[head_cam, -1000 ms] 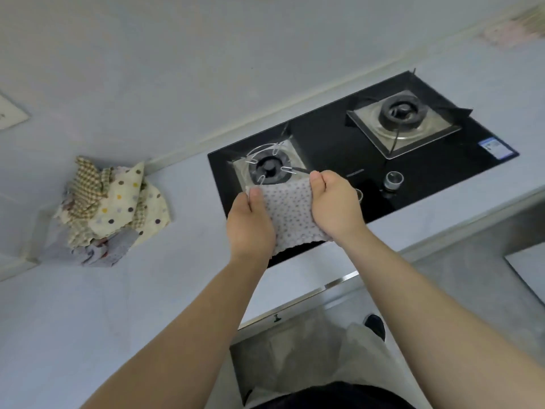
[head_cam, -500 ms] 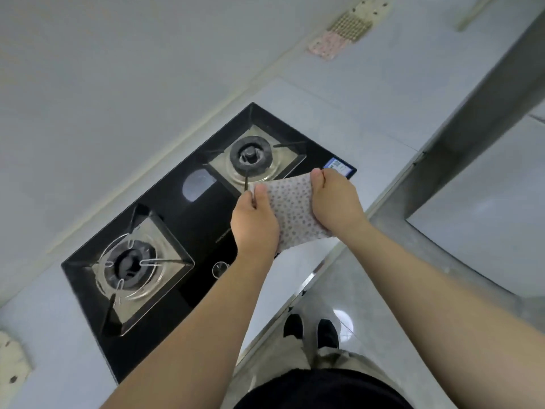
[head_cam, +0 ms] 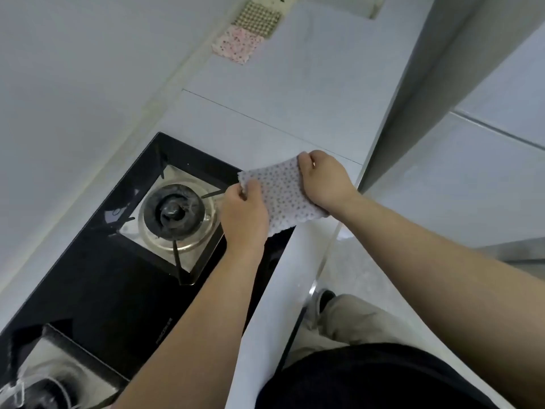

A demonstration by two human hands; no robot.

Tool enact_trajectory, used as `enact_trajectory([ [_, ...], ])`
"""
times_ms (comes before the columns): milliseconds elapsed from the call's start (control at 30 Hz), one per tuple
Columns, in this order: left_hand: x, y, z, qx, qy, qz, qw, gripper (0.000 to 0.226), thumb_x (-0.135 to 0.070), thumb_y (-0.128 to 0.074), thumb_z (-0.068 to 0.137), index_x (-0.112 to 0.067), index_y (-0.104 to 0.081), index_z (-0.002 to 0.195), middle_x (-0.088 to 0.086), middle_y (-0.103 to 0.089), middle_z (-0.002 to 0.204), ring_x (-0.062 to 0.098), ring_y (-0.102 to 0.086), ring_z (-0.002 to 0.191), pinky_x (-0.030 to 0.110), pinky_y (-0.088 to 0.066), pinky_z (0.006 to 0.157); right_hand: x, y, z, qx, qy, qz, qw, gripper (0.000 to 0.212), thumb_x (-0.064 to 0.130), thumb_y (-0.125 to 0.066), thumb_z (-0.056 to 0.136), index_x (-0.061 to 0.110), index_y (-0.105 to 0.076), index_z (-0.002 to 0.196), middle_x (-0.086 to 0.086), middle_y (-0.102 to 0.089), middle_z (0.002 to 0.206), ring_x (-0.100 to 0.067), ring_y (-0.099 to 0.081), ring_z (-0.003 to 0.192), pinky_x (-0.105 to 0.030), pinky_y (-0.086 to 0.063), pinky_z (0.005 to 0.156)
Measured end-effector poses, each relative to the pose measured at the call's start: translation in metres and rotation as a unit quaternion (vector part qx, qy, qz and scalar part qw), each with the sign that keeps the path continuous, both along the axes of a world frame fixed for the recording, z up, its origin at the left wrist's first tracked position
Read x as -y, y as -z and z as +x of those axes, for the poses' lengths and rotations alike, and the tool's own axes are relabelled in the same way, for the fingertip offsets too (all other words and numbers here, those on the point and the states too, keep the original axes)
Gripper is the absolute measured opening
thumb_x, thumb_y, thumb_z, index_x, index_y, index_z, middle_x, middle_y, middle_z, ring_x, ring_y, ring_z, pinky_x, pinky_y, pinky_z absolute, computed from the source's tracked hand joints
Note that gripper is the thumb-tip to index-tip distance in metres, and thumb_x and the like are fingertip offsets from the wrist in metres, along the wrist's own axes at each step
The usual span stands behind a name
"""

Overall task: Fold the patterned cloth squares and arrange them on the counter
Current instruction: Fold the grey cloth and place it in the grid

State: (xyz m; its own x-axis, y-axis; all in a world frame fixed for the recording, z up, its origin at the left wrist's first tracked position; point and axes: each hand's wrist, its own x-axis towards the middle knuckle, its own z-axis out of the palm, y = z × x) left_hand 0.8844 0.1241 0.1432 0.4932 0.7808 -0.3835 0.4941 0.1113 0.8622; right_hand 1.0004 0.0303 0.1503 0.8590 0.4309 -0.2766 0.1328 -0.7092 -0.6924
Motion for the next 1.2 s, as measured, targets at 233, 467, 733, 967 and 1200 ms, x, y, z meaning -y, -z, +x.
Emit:
enact_trajectory([
  [233, -0.047, 0.007, 0.046, 0.016, 0.114, -0.021, 0.993, 0.083, -0.009, -0.055, 0.092, -0.044, -0.018, 0.157, 0.015, -0.045, 0.15, 0.007, -0.065, 0.108, 0.022, -0.055, 0.08, -0.036, 0.009, 0.069, -0.132, 0.028, 0.032, 0.99, 0.042, 0.035, -0.037, 0.106, 0.017, -0.043, 0.144, -0.002, -0.058, 0.116, -0.022, -0.053, 0.111, -0.032, -0.04, 0.091],
  [467, -0.069, 0.045, 0.123, -0.061, 0.145, 0.071, 0.985, 0.052, -0.018, -0.06, 0.099, -0.028, -0.049, 0.149, -0.007, -0.049, 0.15, -0.008, -0.057, 0.107, 0.009, -0.041, 0.091, -0.084, 0.057, 0.165, -0.155, -0.014, 0.022, 0.988, 0.032, 0.021, -0.043, 0.1, 0.022, -0.04, 0.132, -0.002, -0.057, 0.077, -0.018, -0.055, 0.067, -0.029, -0.041, 0.055],
  [733, -0.072, 0.045, 0.242, -0.129, 0.063, 0.052, 0.988, 0.052, -0.019, -0.056, 0.101, -0.031, -0.045, 0.152, -0.012, -0.053, 0.14, 0.006, -0.065, 0.09, 0.007, -0.045, 0.062, -0.119, 0.073, 0.288, -0.122, -0.121, -0.021, 0.985, 0.028, 0.005, -0.038, 0.089, 0.022, -0.057, 0.098, 0.001, -0.058, 0.081, -0.018, -0.057, 0.069, -0.022, -0.04, 0.047],
  [967, -0.079, 0.049, 0.322, -0.167, 0.053, 0.052, 0.983, 0.054, -0.023, -0.056, 0.1, -0.033, -0.043, 0.152, -0.006, -0.049, 0.146, 0.025, -0.063, 0.112, 0.043, -0.056, 0.094, -0.134, 0.077, 0.37, -0.105, -0.172, -0.028, 0.979, 0.034, 0.002, -0.041, 0.087, 0.027, -0.064, 0.088, 0.008, -0.058, 0.087, -0.009, -0.055, 0.073, -0.023, -0.038, 0.054],
  [1200, -0.093, 0.051, 0.347, -0.233, 0.031, 0.111, 0.966, 0.056, -0.02, -0.052, 0.102, -0.03, -0.037, 0.155, -0.004, -0.035, 0.157, 0.021, -0.047, 0.132, 0.027, -0.04, 0.103, -0.148, 0.086, 0.398, -0.036, -0.313, 0.003, 0.949, 0.033, 0.013, -0.048, 0.1, 0.02, -0.065, 0.127, 0.001, -0.061, 0.128, -0.018, -0.055, 0.116, -0.023, -0.04, 0.095],
])
